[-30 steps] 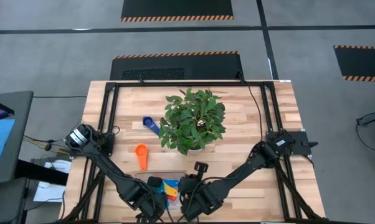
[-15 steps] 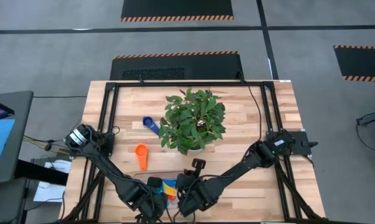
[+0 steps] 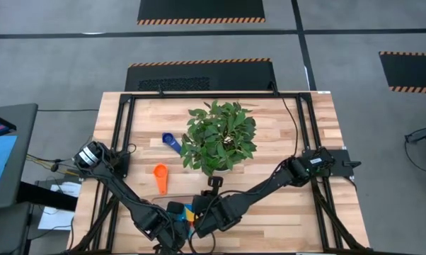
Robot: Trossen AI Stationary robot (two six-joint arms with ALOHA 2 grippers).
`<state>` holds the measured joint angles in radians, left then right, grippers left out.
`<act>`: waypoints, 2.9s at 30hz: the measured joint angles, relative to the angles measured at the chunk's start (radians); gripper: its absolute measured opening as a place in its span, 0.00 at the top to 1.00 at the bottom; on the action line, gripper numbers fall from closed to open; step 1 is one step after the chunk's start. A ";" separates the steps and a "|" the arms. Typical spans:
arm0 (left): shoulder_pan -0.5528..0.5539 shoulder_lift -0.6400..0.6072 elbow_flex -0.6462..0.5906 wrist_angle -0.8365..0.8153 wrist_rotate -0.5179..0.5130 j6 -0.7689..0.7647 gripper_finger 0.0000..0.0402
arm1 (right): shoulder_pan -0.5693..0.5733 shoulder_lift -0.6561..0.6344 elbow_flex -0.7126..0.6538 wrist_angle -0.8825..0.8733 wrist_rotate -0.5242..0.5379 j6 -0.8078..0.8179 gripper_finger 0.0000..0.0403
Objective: Nest measuring cups in basket
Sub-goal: Adjust the measuring cups inside the transparent bin
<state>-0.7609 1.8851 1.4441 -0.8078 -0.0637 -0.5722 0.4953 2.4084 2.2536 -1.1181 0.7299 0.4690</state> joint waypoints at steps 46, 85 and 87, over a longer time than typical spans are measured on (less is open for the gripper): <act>0.047 0.000 -0.041 0.107 -0.076 0.129 1.00 | -0.001 0.000 0.000 -0.004 -0.080 -0.006 0.99; 0.035 0.031 0.141 -0.117 -0.114 0.140 1.00 | 0.009 0.000 0.000 -0.009 -0.104 -0.007 0.99; 0.033 0.031 0.163 -0.145 -0.044 0.132 1.00 | 0.007 0.000 0.000 -0.008 -0.105 -0.006 0.99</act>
<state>-0.7282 1.9156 1.6072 -0.9523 -0.1072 -0.4399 0.5021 2.4084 2.2539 -1.1258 0.6252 0.4625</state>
